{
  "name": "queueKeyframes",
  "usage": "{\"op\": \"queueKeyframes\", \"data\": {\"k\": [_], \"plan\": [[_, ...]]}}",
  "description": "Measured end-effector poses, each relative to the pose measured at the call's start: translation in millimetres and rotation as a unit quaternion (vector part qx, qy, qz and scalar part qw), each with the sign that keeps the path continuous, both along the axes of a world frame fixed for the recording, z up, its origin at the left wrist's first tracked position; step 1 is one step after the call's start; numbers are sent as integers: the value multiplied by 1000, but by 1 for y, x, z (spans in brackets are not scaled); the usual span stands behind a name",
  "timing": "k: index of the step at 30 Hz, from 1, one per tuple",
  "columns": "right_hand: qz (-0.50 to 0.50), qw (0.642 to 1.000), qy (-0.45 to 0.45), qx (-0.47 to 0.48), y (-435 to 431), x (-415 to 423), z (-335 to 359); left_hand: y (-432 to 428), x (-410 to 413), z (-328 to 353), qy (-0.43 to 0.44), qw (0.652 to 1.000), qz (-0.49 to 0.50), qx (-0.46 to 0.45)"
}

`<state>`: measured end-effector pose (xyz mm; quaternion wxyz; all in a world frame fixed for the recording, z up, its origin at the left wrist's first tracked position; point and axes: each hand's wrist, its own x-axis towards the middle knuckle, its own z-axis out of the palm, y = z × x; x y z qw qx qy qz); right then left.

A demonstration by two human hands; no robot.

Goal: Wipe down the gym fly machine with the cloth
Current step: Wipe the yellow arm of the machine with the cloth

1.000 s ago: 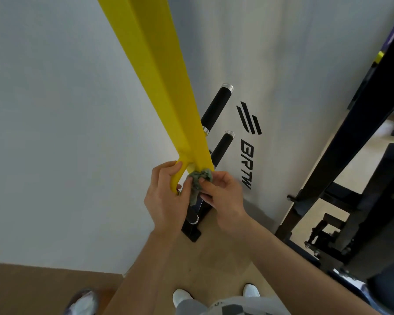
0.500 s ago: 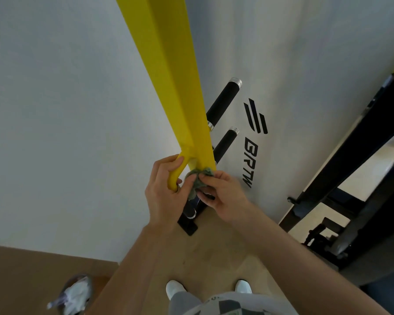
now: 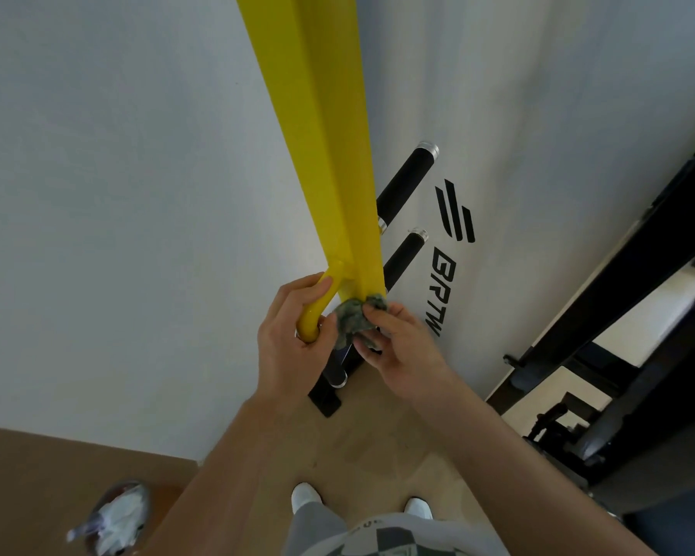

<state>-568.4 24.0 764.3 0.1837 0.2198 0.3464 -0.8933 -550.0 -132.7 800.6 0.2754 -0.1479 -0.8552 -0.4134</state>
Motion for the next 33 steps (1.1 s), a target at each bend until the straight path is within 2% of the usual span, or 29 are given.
{"op": "queueKeyframes", "data": {"k": [4,7,10,14,19,23,26,30,33], "plan": [[-19,998,3,65,-6,5,-9,-2,-1,-3,0,1000,-14,11],[-35,989,-62,129,-12,8,-25,-5,-2,-4,-5,999,-31,27],[-71,980,-98,155,-10,11,-39,-12,-5,-6,-11,996,-72,42],[-125,974,-88,168,-4,22,-40,-24,-10,-2,-38,989,-137,40],[-185,968,35,166,-19,48,-2,-46,-22,8,-100,956,-269,59],[-212,937,166,221,-43,68,40,-65,-31,18,-120,951,-274,80],[-193,921,231,247,-65,77,67,-81,-37,29,-119,931,-327,106],[-152,886,278,337,-97,77,91,-102,-51,41,-167,869,-456,98],[-161,852,272,418,-119,72,102,-121,-65,45,-159,863,-468,103]]}}
